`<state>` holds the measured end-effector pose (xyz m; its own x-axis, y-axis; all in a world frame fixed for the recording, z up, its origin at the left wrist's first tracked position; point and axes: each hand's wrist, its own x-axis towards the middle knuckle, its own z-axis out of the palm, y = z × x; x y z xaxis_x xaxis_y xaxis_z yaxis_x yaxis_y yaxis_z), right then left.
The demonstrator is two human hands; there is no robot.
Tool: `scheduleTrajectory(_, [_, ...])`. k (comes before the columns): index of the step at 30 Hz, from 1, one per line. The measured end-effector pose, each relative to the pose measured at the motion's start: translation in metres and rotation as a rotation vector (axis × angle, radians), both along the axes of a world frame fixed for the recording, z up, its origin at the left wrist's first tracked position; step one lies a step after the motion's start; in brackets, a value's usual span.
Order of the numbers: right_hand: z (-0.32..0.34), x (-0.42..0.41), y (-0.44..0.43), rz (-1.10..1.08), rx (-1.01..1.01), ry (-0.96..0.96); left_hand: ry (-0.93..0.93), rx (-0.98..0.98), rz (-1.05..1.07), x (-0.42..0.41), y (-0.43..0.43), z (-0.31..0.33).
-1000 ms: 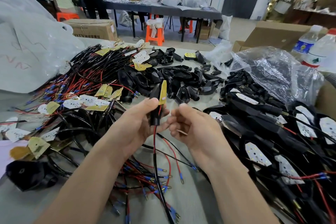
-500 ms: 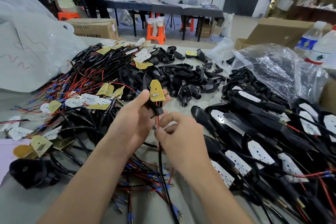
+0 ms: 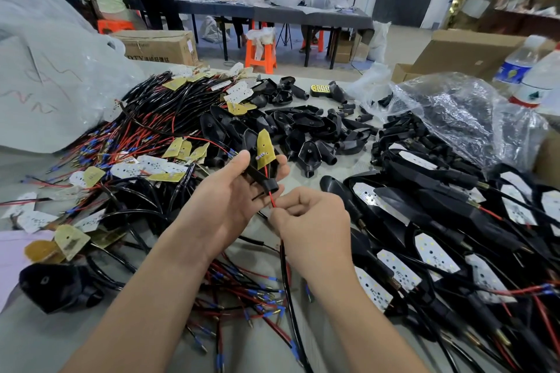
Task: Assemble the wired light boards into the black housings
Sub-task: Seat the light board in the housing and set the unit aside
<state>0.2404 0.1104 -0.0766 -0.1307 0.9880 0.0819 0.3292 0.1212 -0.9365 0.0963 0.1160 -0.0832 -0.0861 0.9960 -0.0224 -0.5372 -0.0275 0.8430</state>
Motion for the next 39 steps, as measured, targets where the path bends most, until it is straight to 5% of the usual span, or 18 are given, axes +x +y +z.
scheduleTrajectory(5, [0.005,0.005,0.002,-0.007,-0.071,0.065,0.063,0.008,0.009,-0.006,-0.002,0.001])
scheduleTrajectory(16, [0.006,0.006,0.006,-0.066,-0.028,-0.146,0.007,0.020,0.004,-0.007,-0.008,0.010])
scheduleTrajectory(24, [0.020,0.019,0.008,0.536,-0.364,0.239,-0.311,0.067,0.108,-0.014,-0.007,0.018])
scheduleTrajectory(30, [0.025,0.028,0.023,0.196,-0.177,0.794,0.235,-0.095,-0.282,0.001,-0.012,0.009])
scheduleTrajectory(34, [0.029,0.042,0.034,0.034,0.025,0.893,0.463,-0.058,-0.511,0.008,-0.017,0.003])
scheduleTrajectory(39, [0.031,0.056,0.041,-0.096,0.116,0.800,0.605,-0.048,-0.041,0.003,-0.007,0.000])
